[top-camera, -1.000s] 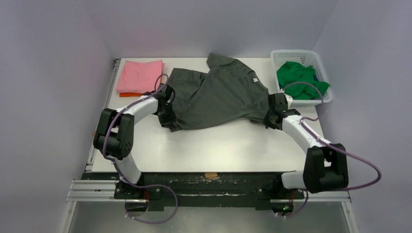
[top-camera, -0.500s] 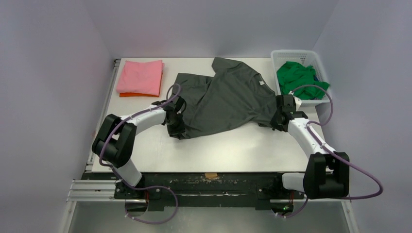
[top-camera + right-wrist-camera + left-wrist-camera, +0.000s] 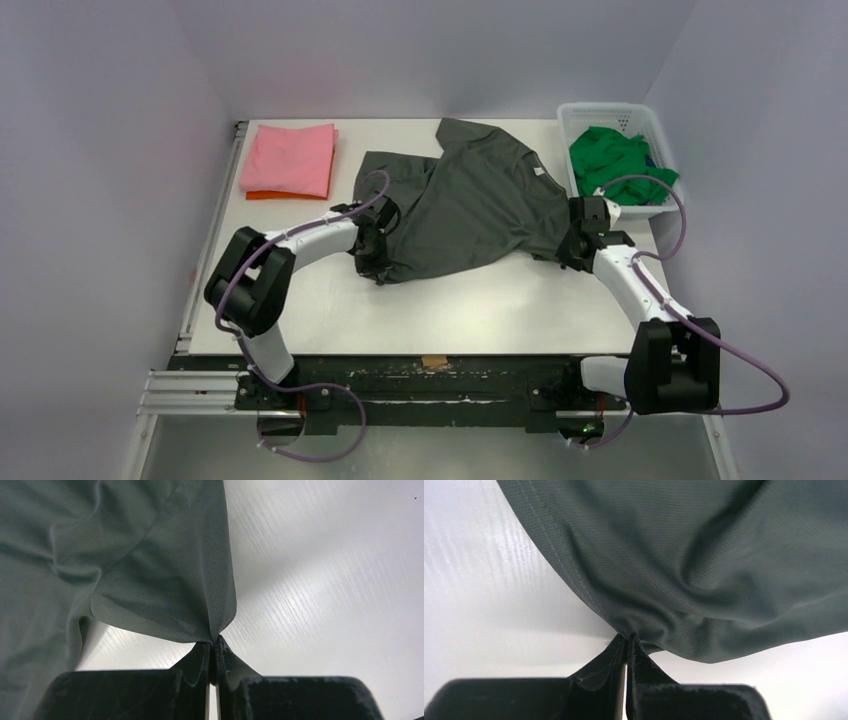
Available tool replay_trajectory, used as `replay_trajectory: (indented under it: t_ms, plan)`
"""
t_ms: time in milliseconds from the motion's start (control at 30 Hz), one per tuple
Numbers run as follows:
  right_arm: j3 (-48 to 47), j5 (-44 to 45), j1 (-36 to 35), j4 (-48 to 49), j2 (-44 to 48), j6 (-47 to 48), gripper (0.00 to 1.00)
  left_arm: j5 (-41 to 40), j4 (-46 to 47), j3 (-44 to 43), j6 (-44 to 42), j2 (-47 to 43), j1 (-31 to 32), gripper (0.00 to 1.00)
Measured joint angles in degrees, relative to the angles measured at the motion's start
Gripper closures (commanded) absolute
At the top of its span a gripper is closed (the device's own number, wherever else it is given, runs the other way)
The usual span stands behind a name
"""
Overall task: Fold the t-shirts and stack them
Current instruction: Flatten out the tshirt
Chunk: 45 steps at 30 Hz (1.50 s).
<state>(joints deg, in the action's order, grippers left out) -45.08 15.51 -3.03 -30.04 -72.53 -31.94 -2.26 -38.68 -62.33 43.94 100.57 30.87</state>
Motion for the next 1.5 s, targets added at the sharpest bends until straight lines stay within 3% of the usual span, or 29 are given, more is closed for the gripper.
replay_trajectory:
  t_ms: [233,500,667,867,1133,1333,1500]
  plan:
    - [0.0,-2.2,0.0,0.2,6.4,1.6,1.0,-2.3,2.5,1.7,-1.7,-4.9,2.3,1.0]
    - [-9.2,-3.8,0.0,-0.6,23.7,4.3,1.0,-7.4,4.9,-4.1,-8.2,-39.3,2.3,1.0]
    - [-22.0,-4.0,0.0,-1.1,28.7,7.1,1.0,-8.8,4.4,-11.0,-11.9,-49.5,2.3,1.0]
    - [-34.8,-3.4,0.0,-2.6,30.9,9.8,1.0,-9.7,1.3,-21.5,-16.2,-54.8,2.3,1.0]
    - [-51.6,-10.9,0.0,-7.0,29.5,13.4,1.0,-9.7,-3.8,-30.4,-19.5,-58.0,2.3,1.0]
    - [-53.0,-14.6,0.0,-10.3,31.0,13.6,1.0,-10.1,-6.6,-29.7,-19.5,-61.5,2.3,1.0]
    - [-48.6,-15.0,0.0,-11.3,29.2,13.6,1.0,-12.7,-6.9,-24.5,-18.8,-61.0,2.3,1.0]
